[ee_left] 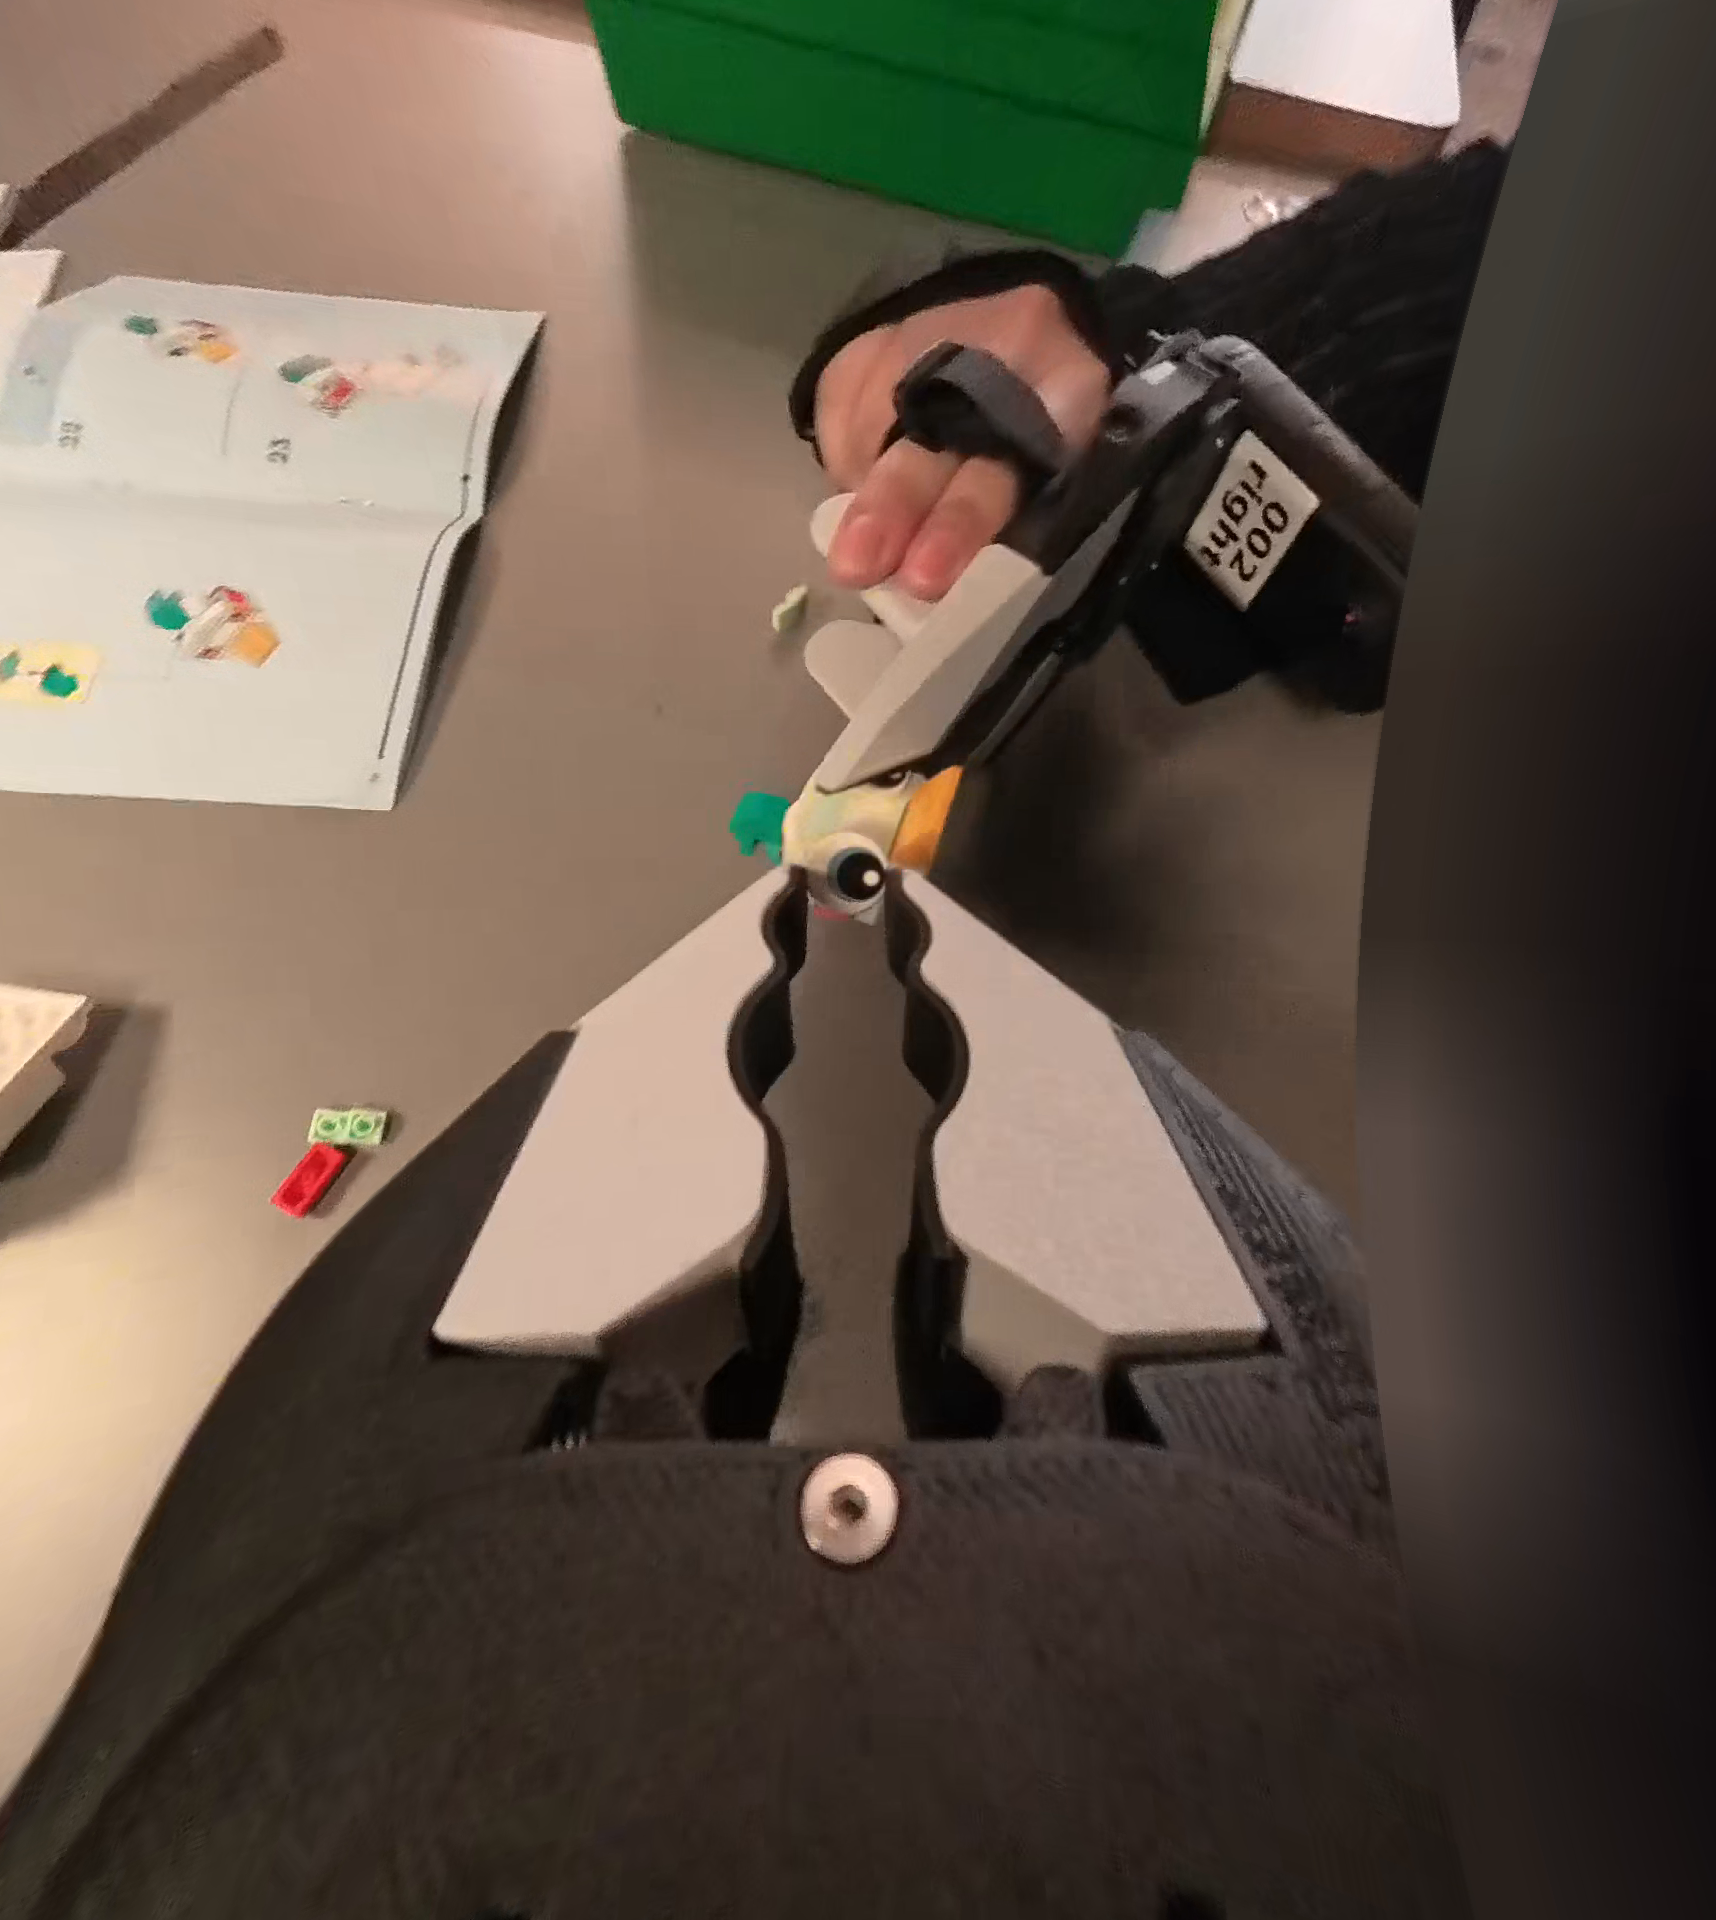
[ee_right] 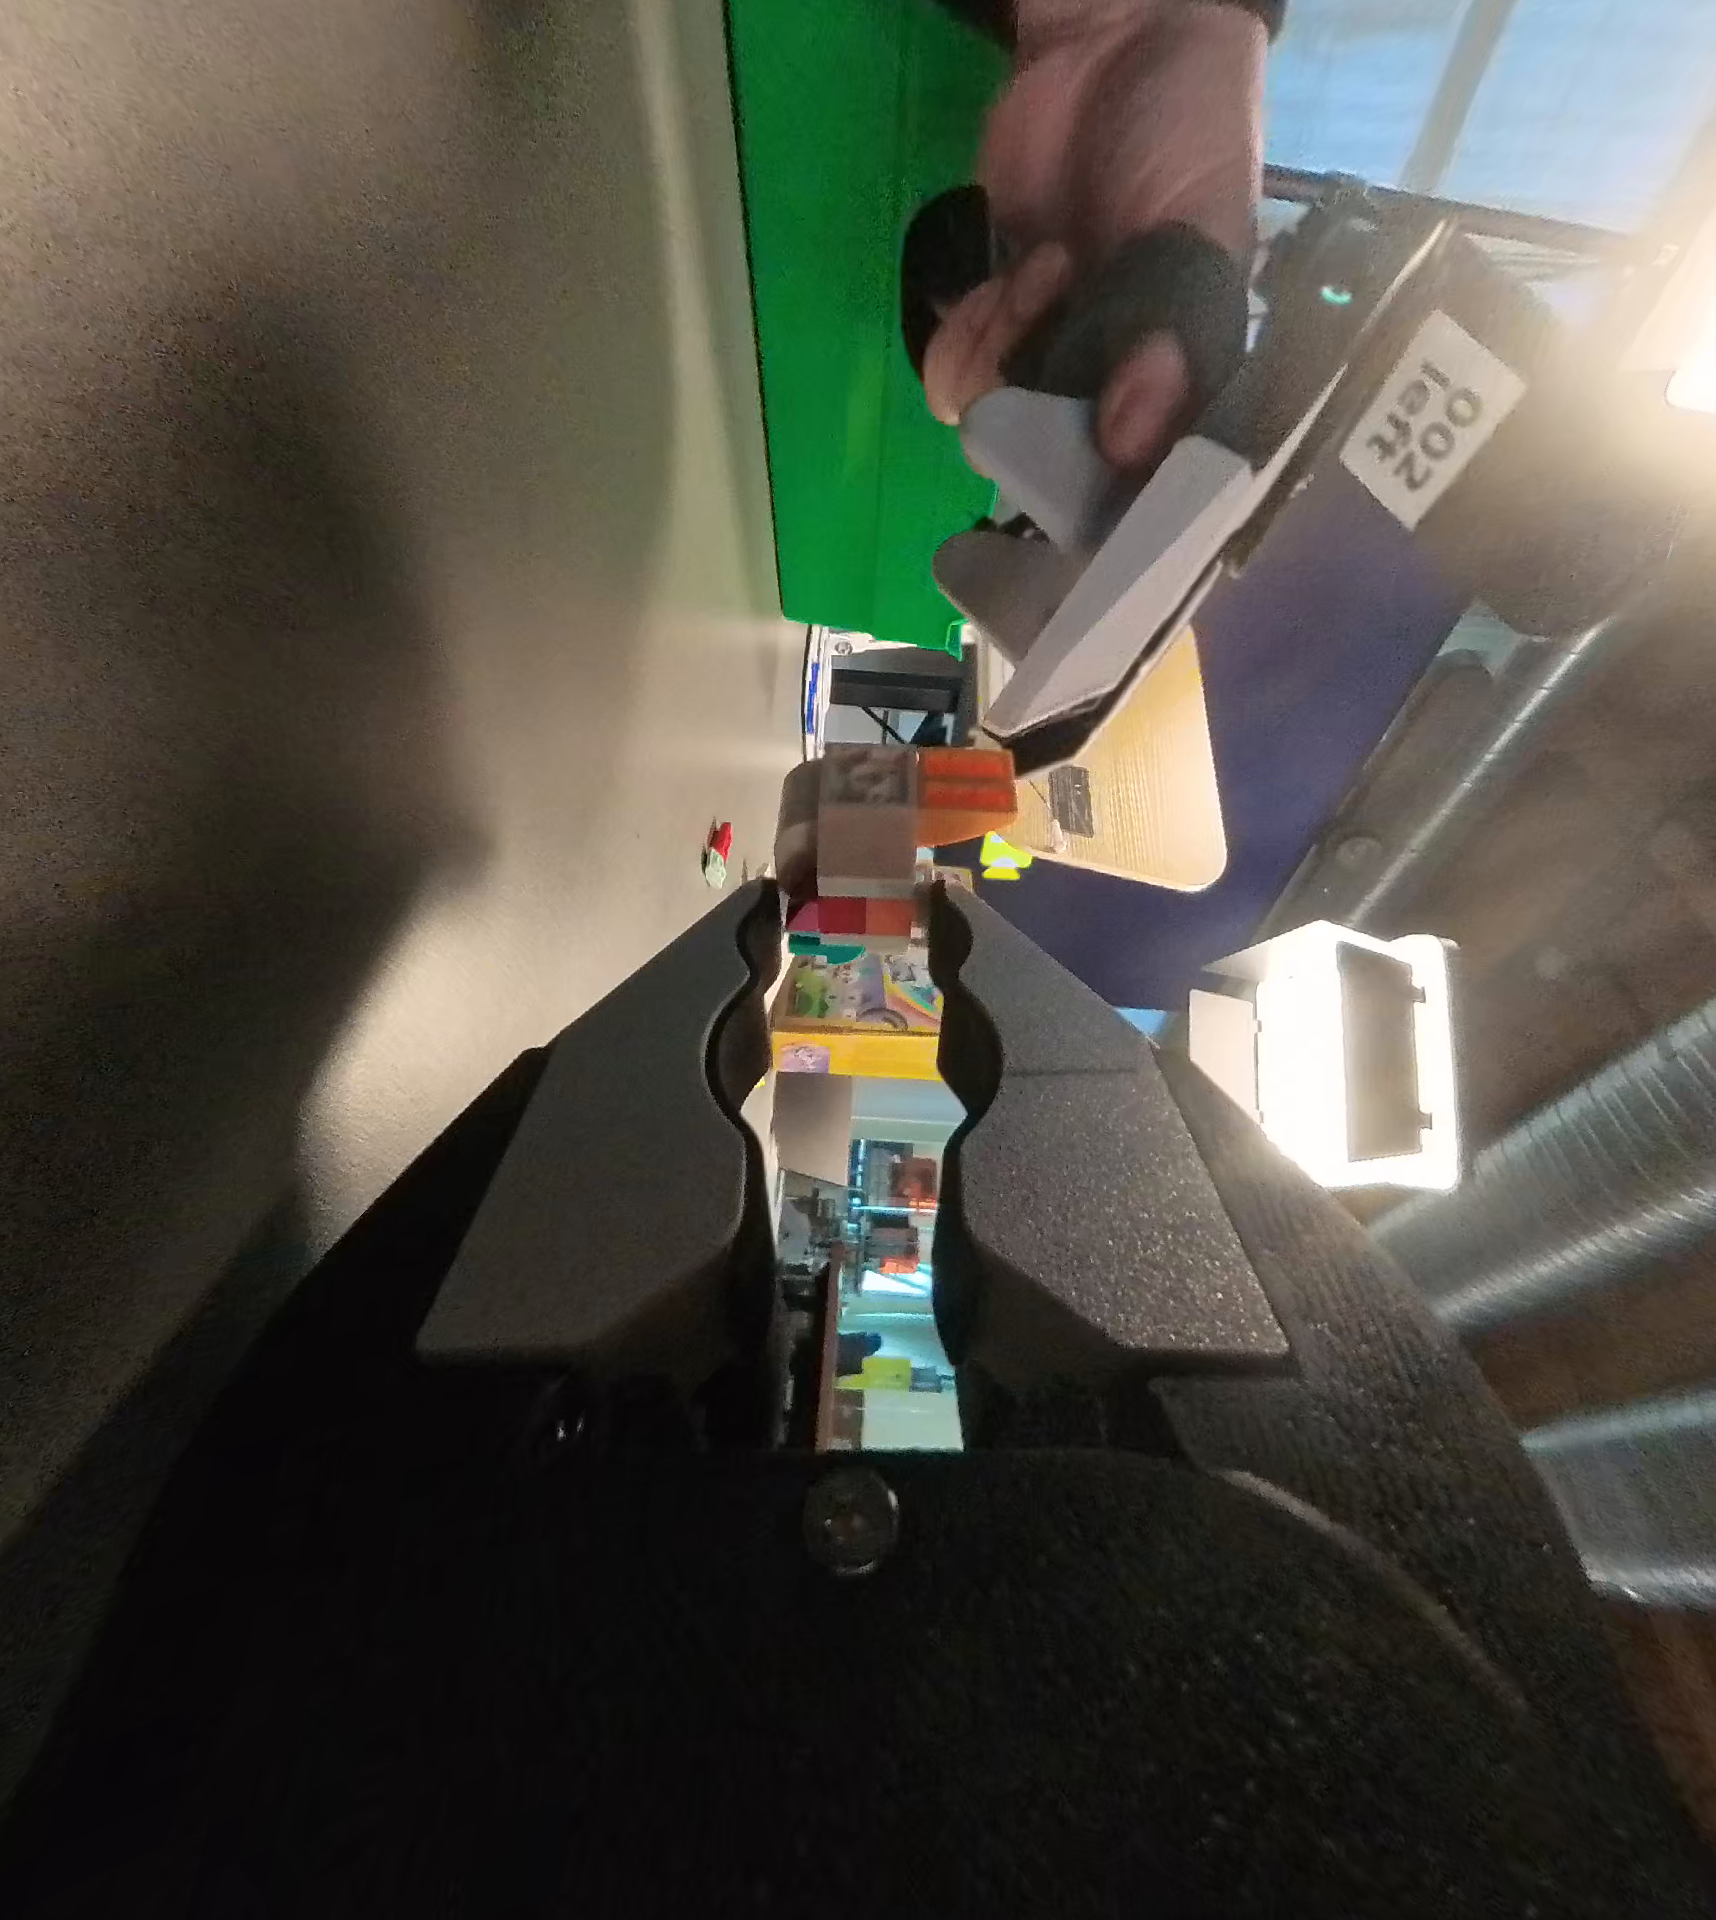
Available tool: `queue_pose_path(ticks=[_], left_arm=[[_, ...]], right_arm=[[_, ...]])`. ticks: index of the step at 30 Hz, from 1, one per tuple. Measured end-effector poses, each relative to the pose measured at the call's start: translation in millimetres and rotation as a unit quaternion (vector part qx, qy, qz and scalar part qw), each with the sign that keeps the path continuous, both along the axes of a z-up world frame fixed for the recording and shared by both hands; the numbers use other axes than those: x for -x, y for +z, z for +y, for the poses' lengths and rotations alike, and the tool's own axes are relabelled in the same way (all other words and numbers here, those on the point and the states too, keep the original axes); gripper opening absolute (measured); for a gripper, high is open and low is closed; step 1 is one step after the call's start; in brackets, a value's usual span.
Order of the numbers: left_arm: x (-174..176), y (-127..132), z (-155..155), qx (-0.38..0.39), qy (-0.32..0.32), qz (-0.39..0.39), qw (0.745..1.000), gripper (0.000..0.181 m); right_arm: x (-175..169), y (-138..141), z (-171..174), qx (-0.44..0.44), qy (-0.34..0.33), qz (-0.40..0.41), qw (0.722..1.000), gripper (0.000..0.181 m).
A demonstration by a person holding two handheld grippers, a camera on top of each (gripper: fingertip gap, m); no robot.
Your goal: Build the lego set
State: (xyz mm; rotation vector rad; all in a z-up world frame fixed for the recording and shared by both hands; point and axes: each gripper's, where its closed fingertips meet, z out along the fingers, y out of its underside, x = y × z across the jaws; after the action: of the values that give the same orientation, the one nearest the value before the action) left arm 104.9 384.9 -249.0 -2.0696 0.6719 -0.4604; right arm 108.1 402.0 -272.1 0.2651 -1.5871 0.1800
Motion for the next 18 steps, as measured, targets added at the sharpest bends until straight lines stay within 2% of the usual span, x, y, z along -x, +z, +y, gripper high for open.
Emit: queue_pose_path(ticks=[7,18], left_arm=[[-7.8,-9.8,4.0,0.032,-0.026,0.062,0.997,0.014],[-11.3,-10.7,4.0,0.052,-0.034,0.072,0.995,0.016]], right_arm=[[-1.7,1.6,-3.8,0.0,0.008,0.005,1.0,0.026],[-3.2,2.5,-6.5,-0.001,0.013,0.008,1.0,0.026]])
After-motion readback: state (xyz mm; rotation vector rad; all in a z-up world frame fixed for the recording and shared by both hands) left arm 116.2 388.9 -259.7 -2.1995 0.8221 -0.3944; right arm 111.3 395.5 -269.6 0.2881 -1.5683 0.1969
